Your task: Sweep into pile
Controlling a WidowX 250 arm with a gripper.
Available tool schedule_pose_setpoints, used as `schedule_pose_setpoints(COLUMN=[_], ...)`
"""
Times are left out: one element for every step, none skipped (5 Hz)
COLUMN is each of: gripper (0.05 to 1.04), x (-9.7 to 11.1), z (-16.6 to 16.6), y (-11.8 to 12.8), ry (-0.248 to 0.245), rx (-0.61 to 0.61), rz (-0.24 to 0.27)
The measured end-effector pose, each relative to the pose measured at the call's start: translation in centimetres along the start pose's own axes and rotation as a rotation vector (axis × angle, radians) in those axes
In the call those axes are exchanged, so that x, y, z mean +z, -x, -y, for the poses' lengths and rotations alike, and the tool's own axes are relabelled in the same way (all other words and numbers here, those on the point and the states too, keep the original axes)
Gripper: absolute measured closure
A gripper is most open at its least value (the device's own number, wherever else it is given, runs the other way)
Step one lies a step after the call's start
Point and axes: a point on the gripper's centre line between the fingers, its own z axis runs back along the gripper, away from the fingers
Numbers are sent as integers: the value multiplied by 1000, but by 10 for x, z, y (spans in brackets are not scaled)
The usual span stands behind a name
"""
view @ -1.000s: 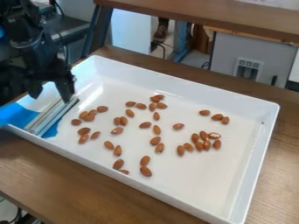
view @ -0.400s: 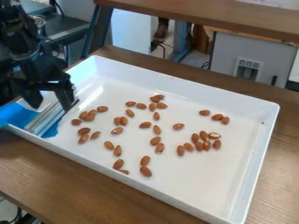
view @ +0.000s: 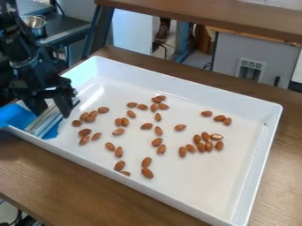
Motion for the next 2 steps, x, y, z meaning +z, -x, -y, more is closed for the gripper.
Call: schedule_pose_setpoints(gripper=[697,716], x=[-3,-7], z=[3,19], y=[5,7], ry=[4,7], rx=[19,49], rz=[-16,-36])
